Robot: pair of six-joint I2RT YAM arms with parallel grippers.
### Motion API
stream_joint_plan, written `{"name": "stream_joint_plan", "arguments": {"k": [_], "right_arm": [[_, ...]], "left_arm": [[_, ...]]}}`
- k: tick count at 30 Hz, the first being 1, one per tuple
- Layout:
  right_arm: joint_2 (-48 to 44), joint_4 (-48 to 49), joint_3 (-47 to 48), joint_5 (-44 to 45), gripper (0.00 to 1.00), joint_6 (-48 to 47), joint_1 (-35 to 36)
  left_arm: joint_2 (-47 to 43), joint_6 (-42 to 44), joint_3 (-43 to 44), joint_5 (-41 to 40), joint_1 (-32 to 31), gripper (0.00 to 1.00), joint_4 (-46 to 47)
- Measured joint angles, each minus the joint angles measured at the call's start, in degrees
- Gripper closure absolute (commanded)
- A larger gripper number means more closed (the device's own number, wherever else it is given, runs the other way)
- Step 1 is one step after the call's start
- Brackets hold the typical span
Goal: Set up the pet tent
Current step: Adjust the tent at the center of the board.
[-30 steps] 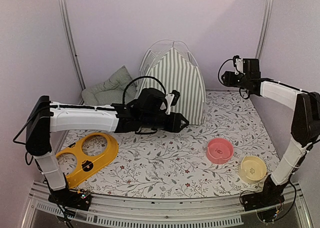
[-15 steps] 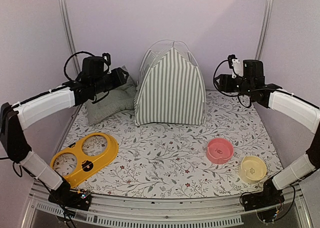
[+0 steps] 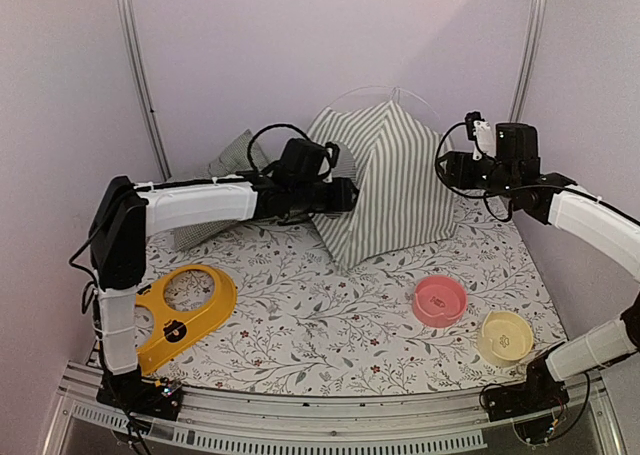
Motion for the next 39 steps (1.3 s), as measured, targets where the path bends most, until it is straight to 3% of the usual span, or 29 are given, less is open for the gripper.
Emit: {"name": "stream_joint_plan", "arguments": {"k": [5, 8, 13, 18, 22, 27, 31, 36, 39], "right_arm": [[-3.4, -0.8, 0.0, -0.5, 0.27, 0.5, 0.3], [-3.9, -0.9, 0.0, -0.4, 0.27, 1.2, 1.7], [-3.9, -1.5, -1.8, -0.4, 0.27, 2.6, 5.4], [-2.6, -2.2, -2.3, 0.3, 0.27, 3.9, 8.2], [-0.7, -2.7, -2.3, 2.3, 0.27, 4.8, 11.0], [-0.5, -3.1, -2.3, 5.0, 0.29, 5.4, 12.6], [0.2, -3.3, -2.2, 7.0, 0.40, 5.3, 12.6], [3.1, -3.8, -0.4, 7.7, 0.46, 4.8, 12.2], [4.7, -4.1, 1.1, 7.8, 0.55, 4.4, 11.9]], "left_arm": [[5.9, 0.8, 7.5, 3.9, -9.9, 0.48, 1.6], [4.4, 1.1, 5.5, 4.0, -10.6, 0.47, 1.9], [-6.3, 1.8, -4.0, 1.1, -4.0, 0.45, 1.7], [-12.3, 3.6, -4.9, 2.7, 7.0, 0.44, 4.8], [-5.8, 7.5, 1.6, 8.7, 12.7, 0.40, 6.4], [6.4, 13.6, 10.3, 16.8, 13.0, 0.39, 6.7], [12.5, 17.2, 15.5, 20.8, 12.6, 0.39, 5.4], [16.9, 20.2, 23.5, 22.6, 12.5, 0.40, 4.2], [19.0, 21.9, 29.0, 22.6, 12.5, 0.47, 3.4]]}}
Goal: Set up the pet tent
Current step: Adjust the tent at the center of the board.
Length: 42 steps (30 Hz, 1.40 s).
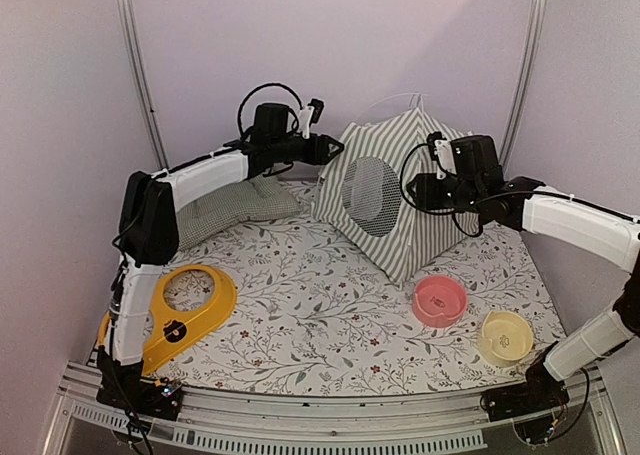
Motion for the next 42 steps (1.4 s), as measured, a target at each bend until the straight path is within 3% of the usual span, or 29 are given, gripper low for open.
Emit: {"name": "stream_joint_plan", "arguments": {"k": [6, 10, 13, 16, 21, 25, 28, 35, 42], "right_arm": [[1.2, -0.5, 1.8, -0.1, 0.79, -1.5, -1.2], [2.3, -0.6, 2.6, 0.2, 0.84, -2.6, -2.4], [3.5, -1.2, 3.7, 0.7, 0.78, -3.9, -2.9], [4.0, -1.3, 4.9, 1.1, 0.67, -5.3, -3.3], [4.5, -0.3, 5.0, 1.0, 0.60, -7.6, -5.9], [5.6, 0.3, 5.2, 0.5, 0.57, -8.7, -7.2], [5.7, 0.4, 5.2, -0.7, 0.56, -8.8, -7.4], [4.6, 0.3, 5.2, -3.2, 0.54, -8.3, -7.4], [4.0, -0.3, 5.2, -5.0, 0.54, -8.6, -7.4]], "left_arm": [[3.0, 2.3, 5.8, 2.8, 0.0, 0.71, -1.0], [2.7, 4.7, 3.9, 2.9, -0.3, 0.90, -1.3], [0.7, 5.6, -1.0, 2.3, -0.7, 1.00, -0.3], [-3.3, 6.0, -9.3, 1.4, -2.0, 1.00, 0.0], [-12.5, 6.2, -22.1, -2.3, -6.2, 1.00, 2.0], [-19.4, 6.0, -26.8, -7.6, -9.1, 0.63, 5.1], [-20.5, 5.5, -24.0, -9.6, -9.1, 0.51, 5.6], [-5.4, 6.2, 0.1, -1.0, -2.9, 0.41, 1.4], [3.6, 6.9, 4.0, 8.9, 1.2, 0.41, -2.4]]}}
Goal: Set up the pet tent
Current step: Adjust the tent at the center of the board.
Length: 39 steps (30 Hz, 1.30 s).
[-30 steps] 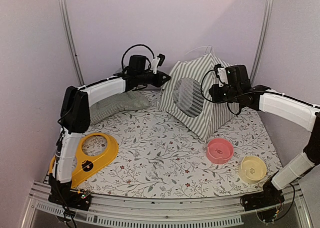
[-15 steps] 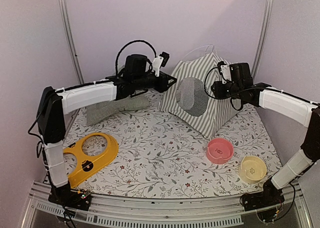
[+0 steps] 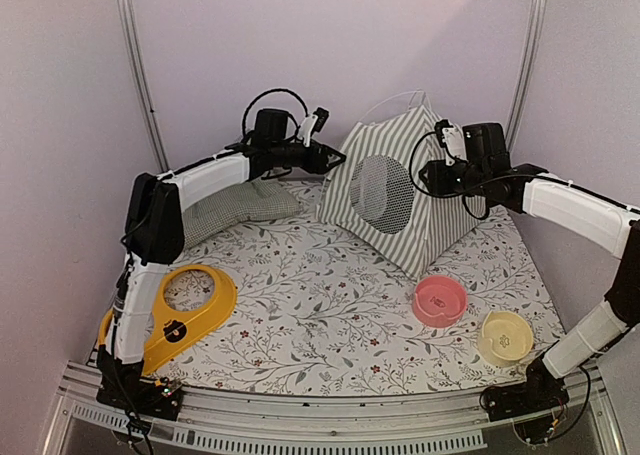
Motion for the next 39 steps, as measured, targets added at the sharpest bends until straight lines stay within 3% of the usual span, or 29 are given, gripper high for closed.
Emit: {"name": "stream_joint_plan", "arguments": {"k": [7, 9, 14, 15, 18, 26, 32, 37, 39], "right_arm": [[0.0, -0.7, 0.0, -1.2, 0.55, -0.3, 0.0], [0.0, -0.7, 0.0, -1.3, 0.57, -0.3, 0.0], [0.0, -1.1, 0.0, -1.0, 0.58, -0.8, 0.0], [0.0, -1.1, 0.0, -0.9, 0.58, -1.1, 0.0], [0.0, -1.2, 0.0, -0.3, 0.57, -1.7, 0.0], [0.0, -1.5, 0.0, 3.4, 0.44, -3.1, -0.6], [4.4, -0.9, 3.2, 3.0, 0.35, -4.9, -4.5], [18.4, -2.8, 19.5, 0.0, 0.30, -6.9, -7.0], [23.5, -3.3, 27.1, -0.7, 0.28, -7.3, -7.6]], "left_arm": [[5.9, 1.0, 8.0, 3.6, 0.7, 0.46, -2.5], [6.5, 1.2, 8.8, 3.6, 0.7, 0.56, -2.4], [7.0, 1.5, 9.2, 3.3, 0.5, 0.98, -2.5], [7.0, 1.7, 9.1, 2.7, 0.5, 1.00, -2.4], [5.4, 4.5, 5.3, 1.5, 0.0, 1.00, 0.1], [-16.3, 5.6, -25.1, -5.6, -4.0, 1.00, 7.4], [-33.9, -0.5, -43.8, -20.0, -14.7, 1.00, 13.0], [-34.4, -9.8, -48.0, -36.9, -27.1, 1.00, 17.7], [-29.4, -12.4, -42.7, -40.5, -30.0, 0.88, 17.1]]}}
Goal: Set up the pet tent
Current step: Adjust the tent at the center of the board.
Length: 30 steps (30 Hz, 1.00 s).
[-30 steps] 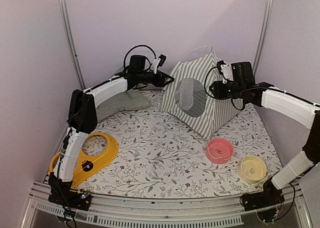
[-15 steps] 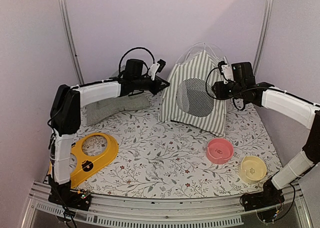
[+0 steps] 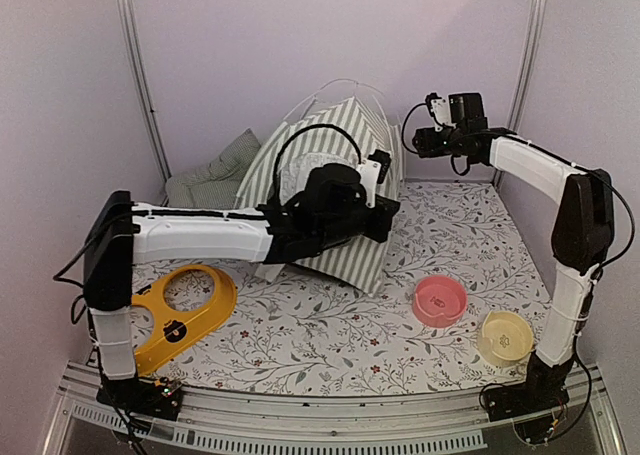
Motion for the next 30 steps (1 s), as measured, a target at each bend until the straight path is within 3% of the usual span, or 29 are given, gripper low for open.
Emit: {"name": "stream_joint_plan", "arguments": {"k": [3, 9, 13, 16, 20, 26, 30], "right_arm": [[2.4, -1.6, 5.8, -0.4, 0.26, -0.5, -0.7], [-0.7, -3.7, 5.7, -0.3, 0.25, -0.9, -1.6], [-6.0, -4.7, 1.5, -1.0, 0.25, -0.8, -1.9], [-11.7, -4.5, -3.7, -3.2, 0.24, -0.5, -1.9], [-20.7, -4.0, -12.0, -6.8, 0.24, -0.1, -1.9], [-31.2, -3.1, -20.1, -13.8, 0.25, -0.1, -1.7], [-37.2, -2.2, -25.5, -20.2, 0.24, -1.2, -0.9]], "left_arm": [[11.0, -1.9, 13.4, -1.3, -1.8, 0.73, -0.9], [30.1, -3.6, 41.5, 2.6, -1.5, 0.60, -9.6], [32.8, -3.2, 47.9, 6.8, 0.3, 0.45, -13.0], [28.0, -1.1, 39.9, 10.2, 1.6, 0.34, -11.1], [17.4, 1.7, 24.3, 13.9, 2.4, 0.28, -9.2], [-1.0, 3.0, 10.4, 15.6, 0.9, 0.33, -6.1], [-15.9, 0.3, 1.0, 10.4, -0.6, 0.37, -3.5]]}}
